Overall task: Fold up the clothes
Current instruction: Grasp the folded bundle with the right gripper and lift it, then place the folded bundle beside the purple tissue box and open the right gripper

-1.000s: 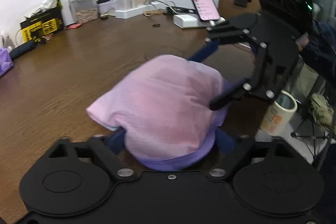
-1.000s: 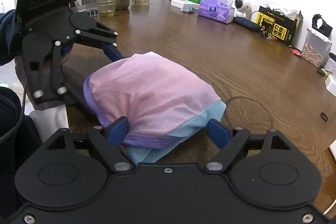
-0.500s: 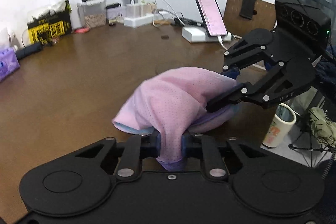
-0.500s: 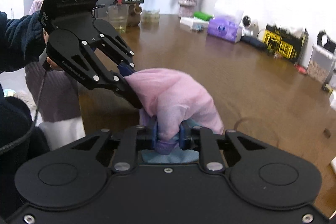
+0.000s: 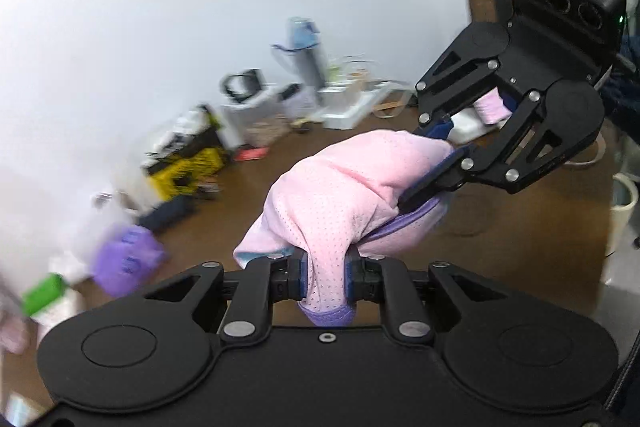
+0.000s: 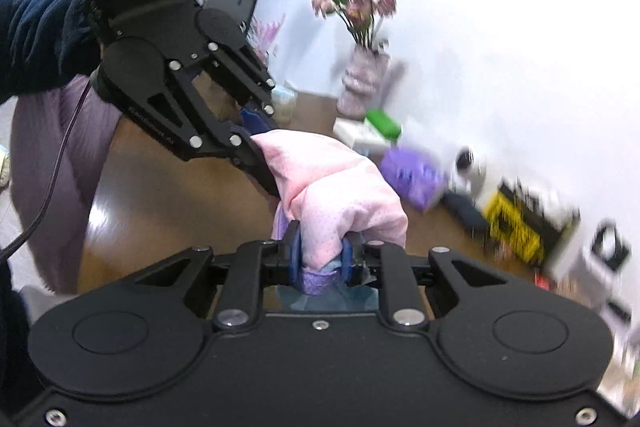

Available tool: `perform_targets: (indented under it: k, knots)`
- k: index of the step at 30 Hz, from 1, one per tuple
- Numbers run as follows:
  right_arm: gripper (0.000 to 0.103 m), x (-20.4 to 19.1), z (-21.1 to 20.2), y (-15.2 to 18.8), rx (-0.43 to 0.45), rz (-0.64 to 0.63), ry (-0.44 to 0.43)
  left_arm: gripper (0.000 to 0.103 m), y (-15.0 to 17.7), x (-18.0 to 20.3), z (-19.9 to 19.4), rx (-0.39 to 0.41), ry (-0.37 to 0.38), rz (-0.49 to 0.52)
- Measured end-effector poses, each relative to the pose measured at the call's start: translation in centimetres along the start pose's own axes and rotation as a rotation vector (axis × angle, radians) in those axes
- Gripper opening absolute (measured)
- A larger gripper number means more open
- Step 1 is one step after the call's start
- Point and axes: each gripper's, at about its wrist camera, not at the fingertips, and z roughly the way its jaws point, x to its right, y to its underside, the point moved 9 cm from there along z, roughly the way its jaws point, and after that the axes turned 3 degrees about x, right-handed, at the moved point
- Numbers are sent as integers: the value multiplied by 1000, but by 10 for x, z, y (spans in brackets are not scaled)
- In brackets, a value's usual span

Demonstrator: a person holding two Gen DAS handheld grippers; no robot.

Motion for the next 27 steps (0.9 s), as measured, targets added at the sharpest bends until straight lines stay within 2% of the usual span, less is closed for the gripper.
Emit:
perform_targets:
  k: [6,7,9,10,13,17,18,20,21,22,24,27]
  knots:
    - [23,17,88,-51,39,14,-44,16,24,-95,4,-52,-70,68]
    - [23,20,123,-60,38,43,-53,16,38,-118,10,-88,-92,55]
    - [23,12,154,-66,32,71,-65,16,58,-150,19,-141,-119,35]
    - [23,9,183,-69,25,101,-82,16,73,-171,26,-180,-141,10]
    - [23,9,251,-64,-2,179,-123,16,118,-215,45,-282,-175,-60]
    - [24,-3,330,-32,-100,246,-164,17,167,-222,68,-441,-132,-92]
    - [26,-8,343,-21,-139,247,-168,19,174,-219,70,-470,-114,-91]
    - [41,-22,361,9,-257,216,-184,39,187,-199,70,-524,-37,-24]
    - [52,-26,360,15,-279,200,-190,60,187,-194,65,-513,-45,7]
    - [63,-28,358,23,-300,175,-197,71,185,-194,64,-500,-64,17]
    - [78,-26,346,25,-279,164,-190,71,178,-196,61,-484,-90,7]
    - [80,-19,319,13,-240,155,-172,71,161,-194,59,-458,-99,-20]
